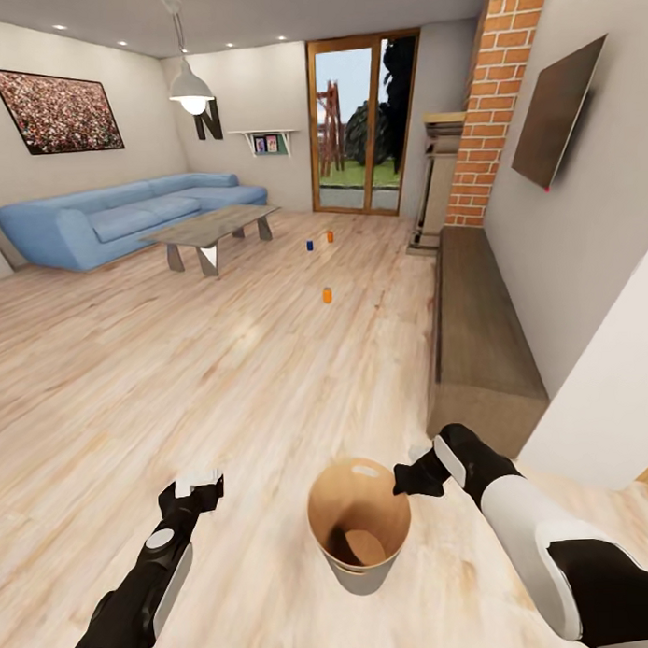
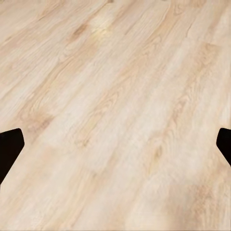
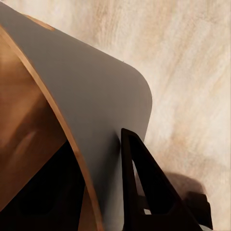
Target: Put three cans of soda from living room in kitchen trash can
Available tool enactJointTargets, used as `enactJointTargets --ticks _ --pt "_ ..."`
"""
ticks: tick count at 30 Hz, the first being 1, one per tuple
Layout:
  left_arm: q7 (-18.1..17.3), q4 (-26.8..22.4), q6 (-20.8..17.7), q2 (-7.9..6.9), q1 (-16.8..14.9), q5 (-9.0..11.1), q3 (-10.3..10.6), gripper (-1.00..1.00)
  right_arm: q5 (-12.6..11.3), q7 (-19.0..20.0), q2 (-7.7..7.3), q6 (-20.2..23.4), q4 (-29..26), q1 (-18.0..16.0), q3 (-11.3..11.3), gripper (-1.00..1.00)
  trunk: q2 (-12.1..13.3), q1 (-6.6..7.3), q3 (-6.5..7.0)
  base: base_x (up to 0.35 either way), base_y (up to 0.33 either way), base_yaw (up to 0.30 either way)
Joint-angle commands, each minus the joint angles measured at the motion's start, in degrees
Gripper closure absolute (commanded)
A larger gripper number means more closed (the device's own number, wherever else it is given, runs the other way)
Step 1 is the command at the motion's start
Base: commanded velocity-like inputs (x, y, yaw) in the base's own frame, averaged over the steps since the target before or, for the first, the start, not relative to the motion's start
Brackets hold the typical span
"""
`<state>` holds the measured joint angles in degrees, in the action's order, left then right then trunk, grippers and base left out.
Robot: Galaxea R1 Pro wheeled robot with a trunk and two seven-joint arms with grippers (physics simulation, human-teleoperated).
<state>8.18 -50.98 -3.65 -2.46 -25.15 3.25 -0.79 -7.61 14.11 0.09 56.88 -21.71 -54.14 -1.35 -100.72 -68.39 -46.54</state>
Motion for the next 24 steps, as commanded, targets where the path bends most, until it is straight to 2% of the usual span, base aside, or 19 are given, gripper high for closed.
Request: enactJointTargets --ticks 1,24 --pt "0.0 0.0 -0.1 0.0 0.0 0.0 0.0 -1.0 -1.6 0.2 0.04 0.2 0.0 0.0 0.2 1.0 0.0 0.0 0.01 0.274 0.146 0.0" --pt "0.0 0.0 -0.3 0.0 0.0 0.0 0.0 -1.0 -1.6 0.2 0.17 -1.8 0.1 0.0 0.2 1.0 0.0 0.0 0.01 0.272 0.174 0.0"
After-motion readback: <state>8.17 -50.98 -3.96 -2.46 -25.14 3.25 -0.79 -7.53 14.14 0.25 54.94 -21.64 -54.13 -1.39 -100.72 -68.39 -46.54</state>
